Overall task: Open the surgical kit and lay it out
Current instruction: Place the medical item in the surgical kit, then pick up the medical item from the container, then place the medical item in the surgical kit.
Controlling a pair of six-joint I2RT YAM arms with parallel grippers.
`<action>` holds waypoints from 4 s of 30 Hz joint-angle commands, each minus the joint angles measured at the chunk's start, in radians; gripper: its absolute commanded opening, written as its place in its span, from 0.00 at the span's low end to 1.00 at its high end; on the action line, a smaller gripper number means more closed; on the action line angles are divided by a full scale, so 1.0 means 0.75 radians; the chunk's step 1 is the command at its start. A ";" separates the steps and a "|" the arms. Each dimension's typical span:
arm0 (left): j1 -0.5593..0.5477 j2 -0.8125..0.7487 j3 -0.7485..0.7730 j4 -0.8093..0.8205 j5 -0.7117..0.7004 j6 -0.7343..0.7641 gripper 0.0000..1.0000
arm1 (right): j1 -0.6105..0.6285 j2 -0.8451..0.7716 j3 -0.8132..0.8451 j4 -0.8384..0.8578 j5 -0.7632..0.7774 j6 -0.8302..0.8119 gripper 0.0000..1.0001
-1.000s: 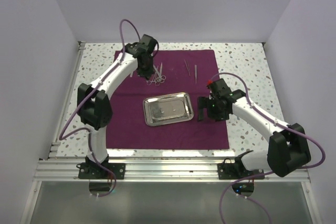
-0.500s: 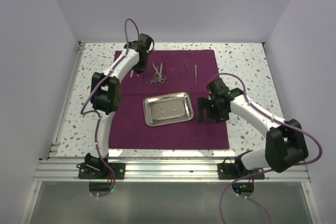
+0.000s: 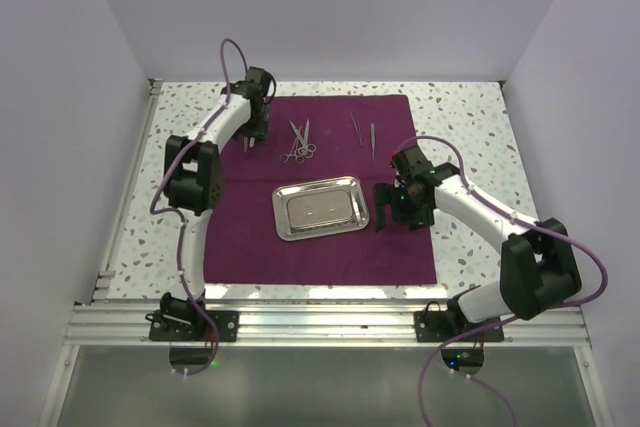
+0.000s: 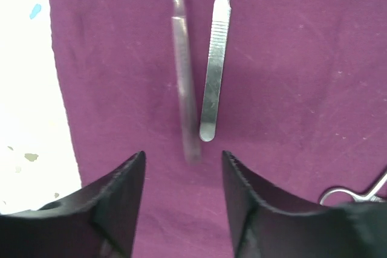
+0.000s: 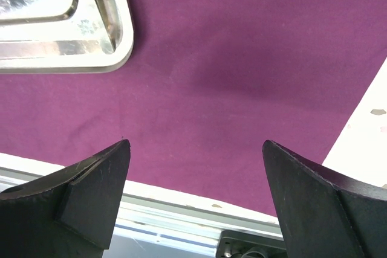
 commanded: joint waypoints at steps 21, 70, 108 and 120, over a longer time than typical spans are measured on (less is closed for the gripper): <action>-0.507 -0.809 -0.916 0.091 0.347 -0.536 0.47 | -0.008 -0.062 -0.022 0.055 -0.028 -0.008 0.95; -0.609 -0.538 -1.156 0.291 0.367 -0.585 0.29 | -0.008 -0.054 -0.028 0.045 -0.018 -0.010 0.95; -0.601 -0.630 -0.772 -0.066 0.016 -0.487 0.00 | -0.008 -0.017 0.015 0.049 0.011 0.013 0.94; -0.260 -0.380 -0.181 -0.014 -0.069 -0.131 0.00 | -0.008 -0.058 0.017 0.016 0.064 0.043 0.95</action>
